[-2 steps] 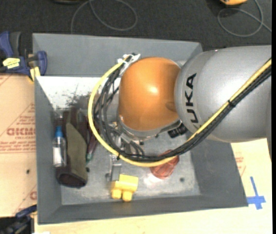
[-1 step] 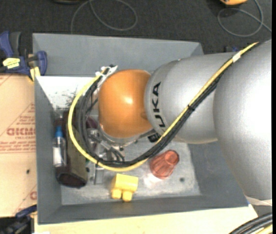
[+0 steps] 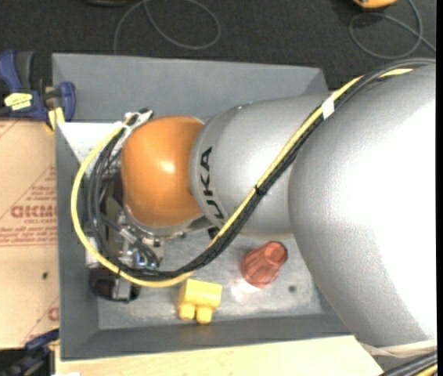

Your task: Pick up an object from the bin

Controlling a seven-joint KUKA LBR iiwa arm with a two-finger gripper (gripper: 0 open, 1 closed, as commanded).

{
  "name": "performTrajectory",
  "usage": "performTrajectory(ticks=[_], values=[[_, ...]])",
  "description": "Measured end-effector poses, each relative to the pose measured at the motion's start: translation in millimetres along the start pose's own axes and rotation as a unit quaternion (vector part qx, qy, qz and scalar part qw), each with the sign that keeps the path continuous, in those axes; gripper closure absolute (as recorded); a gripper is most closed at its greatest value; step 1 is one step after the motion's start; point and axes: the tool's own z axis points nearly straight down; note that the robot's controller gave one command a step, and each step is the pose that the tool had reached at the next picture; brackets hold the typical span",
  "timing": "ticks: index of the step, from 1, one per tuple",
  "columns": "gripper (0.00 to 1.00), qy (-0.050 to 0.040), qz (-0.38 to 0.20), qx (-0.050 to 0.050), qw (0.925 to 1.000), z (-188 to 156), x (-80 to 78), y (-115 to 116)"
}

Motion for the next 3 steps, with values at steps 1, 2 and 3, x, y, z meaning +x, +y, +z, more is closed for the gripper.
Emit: performTrajectory(ticks=[1,2,3], values=[[0.00,-0.0010,-0.010,0.000,0.9999,4,0.6,-1],[0.00,-0.0022,0.075,-0.002,0.9971,65,20.8,-10],[1.00,-0.0015,0.129,-0.001,0.9917,83,23.9,-12]])
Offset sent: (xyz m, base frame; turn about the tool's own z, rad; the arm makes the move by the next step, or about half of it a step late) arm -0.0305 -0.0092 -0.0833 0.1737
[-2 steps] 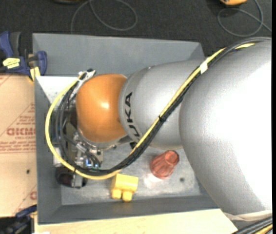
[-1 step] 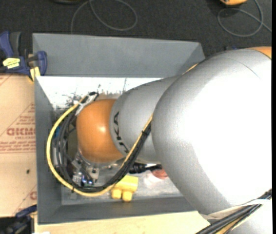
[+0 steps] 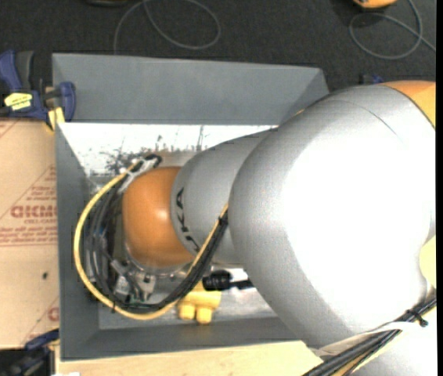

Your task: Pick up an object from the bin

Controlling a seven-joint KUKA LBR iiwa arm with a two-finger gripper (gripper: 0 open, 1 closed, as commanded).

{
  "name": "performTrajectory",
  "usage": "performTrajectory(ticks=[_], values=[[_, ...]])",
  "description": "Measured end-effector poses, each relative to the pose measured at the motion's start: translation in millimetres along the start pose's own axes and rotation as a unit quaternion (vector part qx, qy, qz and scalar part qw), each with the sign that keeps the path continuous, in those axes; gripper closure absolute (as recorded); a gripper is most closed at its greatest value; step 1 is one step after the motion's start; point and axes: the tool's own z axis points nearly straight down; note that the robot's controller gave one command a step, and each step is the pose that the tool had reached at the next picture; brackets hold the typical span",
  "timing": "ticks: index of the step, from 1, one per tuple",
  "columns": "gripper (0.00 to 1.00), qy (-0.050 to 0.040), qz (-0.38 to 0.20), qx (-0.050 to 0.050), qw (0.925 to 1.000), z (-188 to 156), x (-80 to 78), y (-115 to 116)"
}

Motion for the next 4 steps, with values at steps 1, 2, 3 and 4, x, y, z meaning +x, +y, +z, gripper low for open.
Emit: performTrajectory(ticks=[1,2,3,4], values=[[1.00,0.0002,0.001,0.000,1.0000,0,0.1,0],[1.00,0.0007,0.001,0.001,1.0000,-2,0.5,-1],[1.00,0.0011,0.001,0.001,1.0000,-15,0.3,-1],[1.00,0.0002,0.001,0.000,1.0000,-27,-0.5,-1]])
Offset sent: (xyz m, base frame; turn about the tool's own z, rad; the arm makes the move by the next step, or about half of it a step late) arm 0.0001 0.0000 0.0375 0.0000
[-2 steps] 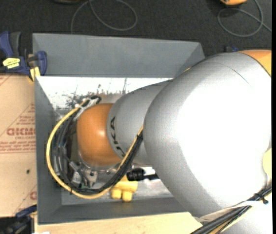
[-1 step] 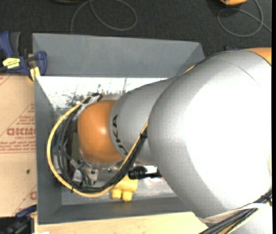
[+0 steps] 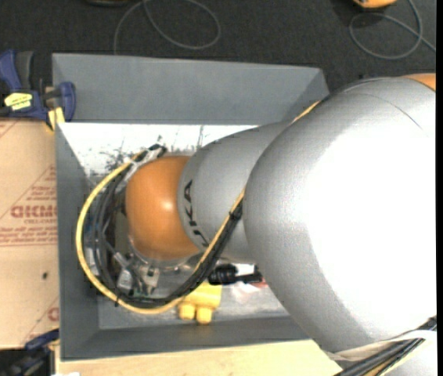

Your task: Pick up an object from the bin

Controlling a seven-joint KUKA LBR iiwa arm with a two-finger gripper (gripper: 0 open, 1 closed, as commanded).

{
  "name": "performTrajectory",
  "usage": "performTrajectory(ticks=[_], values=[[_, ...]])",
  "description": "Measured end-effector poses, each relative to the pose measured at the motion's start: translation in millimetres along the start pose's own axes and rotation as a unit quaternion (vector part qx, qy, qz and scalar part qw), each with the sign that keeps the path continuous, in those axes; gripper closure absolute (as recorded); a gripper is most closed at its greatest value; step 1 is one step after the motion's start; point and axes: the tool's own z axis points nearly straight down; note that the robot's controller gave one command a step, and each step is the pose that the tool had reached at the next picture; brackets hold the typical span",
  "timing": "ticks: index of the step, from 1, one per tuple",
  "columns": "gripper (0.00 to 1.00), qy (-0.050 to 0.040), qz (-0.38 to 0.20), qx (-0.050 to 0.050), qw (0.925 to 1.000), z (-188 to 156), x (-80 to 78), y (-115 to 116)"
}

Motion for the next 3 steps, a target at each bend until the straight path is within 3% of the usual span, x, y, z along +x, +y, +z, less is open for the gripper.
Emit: performTrajectory(ticks=[3], values=[[1.00,0.0034,0.000,0.003,1.0000,-36,1.0,-2]])
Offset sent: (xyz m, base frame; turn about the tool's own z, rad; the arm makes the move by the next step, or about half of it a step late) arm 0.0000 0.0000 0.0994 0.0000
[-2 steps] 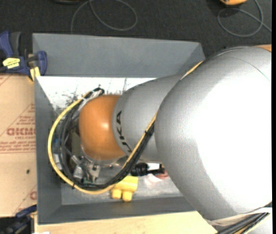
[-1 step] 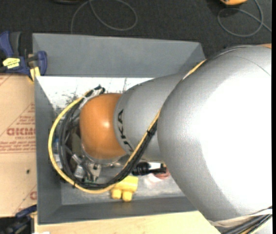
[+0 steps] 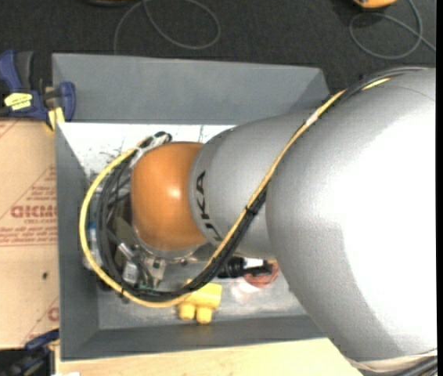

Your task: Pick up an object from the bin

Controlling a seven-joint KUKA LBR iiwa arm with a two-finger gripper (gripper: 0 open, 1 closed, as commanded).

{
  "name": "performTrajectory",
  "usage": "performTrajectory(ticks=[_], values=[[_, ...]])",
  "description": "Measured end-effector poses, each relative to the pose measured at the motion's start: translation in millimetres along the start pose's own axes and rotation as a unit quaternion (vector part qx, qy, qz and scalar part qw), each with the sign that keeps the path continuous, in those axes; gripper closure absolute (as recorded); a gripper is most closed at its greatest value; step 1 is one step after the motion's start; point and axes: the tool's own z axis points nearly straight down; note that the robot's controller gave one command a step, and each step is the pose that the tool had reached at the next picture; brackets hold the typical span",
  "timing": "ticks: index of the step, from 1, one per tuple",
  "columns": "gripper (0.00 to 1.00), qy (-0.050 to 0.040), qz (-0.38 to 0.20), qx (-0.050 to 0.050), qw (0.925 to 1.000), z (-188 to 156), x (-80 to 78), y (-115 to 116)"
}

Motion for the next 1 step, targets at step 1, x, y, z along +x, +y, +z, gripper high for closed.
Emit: performTrajectory(ticks=[1], values=[[1.00,-0.0027,-0.001,-0.003,1.0000,-20.9,-1.3,1.4]])
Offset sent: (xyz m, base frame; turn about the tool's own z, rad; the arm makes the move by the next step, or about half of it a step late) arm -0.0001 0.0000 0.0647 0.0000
